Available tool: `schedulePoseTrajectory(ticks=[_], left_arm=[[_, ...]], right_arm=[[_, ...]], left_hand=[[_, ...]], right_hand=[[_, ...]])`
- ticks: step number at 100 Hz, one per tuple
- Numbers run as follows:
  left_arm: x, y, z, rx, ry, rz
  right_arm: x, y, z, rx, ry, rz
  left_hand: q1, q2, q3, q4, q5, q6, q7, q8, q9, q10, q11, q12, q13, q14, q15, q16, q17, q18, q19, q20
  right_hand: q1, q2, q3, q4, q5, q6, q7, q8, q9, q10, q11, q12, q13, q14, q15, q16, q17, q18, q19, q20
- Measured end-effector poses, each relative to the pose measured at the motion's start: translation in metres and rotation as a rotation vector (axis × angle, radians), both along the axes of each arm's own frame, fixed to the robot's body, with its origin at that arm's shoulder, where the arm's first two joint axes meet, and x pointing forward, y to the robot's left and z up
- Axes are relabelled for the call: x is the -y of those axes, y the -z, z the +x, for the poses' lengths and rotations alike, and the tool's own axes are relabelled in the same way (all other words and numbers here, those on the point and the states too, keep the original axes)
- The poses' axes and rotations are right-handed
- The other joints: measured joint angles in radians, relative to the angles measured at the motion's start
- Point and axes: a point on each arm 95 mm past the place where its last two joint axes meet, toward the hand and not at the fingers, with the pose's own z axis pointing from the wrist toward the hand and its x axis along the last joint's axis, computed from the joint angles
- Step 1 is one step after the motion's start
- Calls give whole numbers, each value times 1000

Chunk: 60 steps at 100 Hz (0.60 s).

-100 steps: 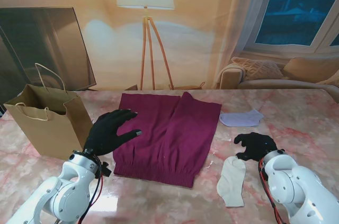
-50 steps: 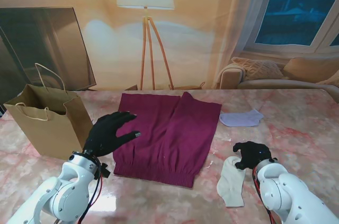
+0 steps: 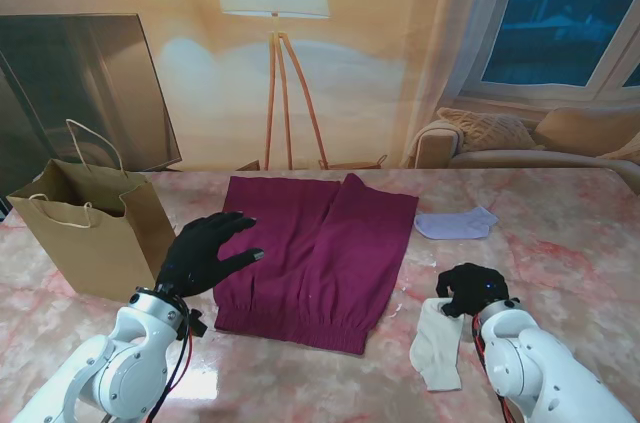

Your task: Fold the socks and the shorts into the kraft paper bag

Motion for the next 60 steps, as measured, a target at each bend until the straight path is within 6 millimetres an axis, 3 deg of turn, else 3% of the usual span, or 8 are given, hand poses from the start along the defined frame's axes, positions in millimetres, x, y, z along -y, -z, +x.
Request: schedulePoseTrajectory(ticks=[7,11,17,24,38,60], left_arm=[[0,0,0,0,0,0],[0,0,0,0,0,0],[0,0,0,-1,-1,-1],[0,1,0,-1,-1,-1],[0,2,0,-3,-3,-4],[0,3,0,-5,-2,-6]], right_arm=[[1,-2,0,28,9,40],[1,-3,0,45,14,57],[1,-4,0,71,21,73],[1,-5,1,111,36,103],[1,-10,6,166,60,140],[4,-26,18,270,86,122]], left_hand=[[0,0,0,0,0,0,0,0,0,0,0,0,0,0,0,0,0,0,0,0],[0,0,0,0,0,0,0,0,0,0,0,0,0,0,0,0,0,0,0,0],[0,0,0,0,0,0,0,0,0,0,0,0,0,0,0,0,0,0,0,0],[0,0,0,0,0,-1,0,0,0,0,0,0,0,0,0,0,0,0,0,0],[0,0,0,0,0,-2,0,1,0,0,0,0,0,0,0,-1,0,0,0,0],[0,0,0,0,9,-6,0,2,0,0,0,0,0,0,0,-1,0,0,0,0]], right_hand=[[14,0,0,0,0,0,0,-5,98,11,-22,-67,110,14,-71,-75,52,14,0,0],[12,0,3,0,2,0,0,-44,154,11,-22,-83,165,15,-82,-77,85,18,26,0],[26,0,20,0,19,4,1,-95,233,13,-12,-79,231,21,-37,-75,128,25,77,0],[52,10,38,-2,18,17,14,-156,290,13,53,-18,278,21,52,-21,156,36,120,0],[61,29,40,-6,21,18,15,-193,286,13,95,42,278,21,138,33,140,36,126,0],[61,56,41,-7,44,29,15,-256,286,14,95,44,277,20,155,42,135,37,126,0]])
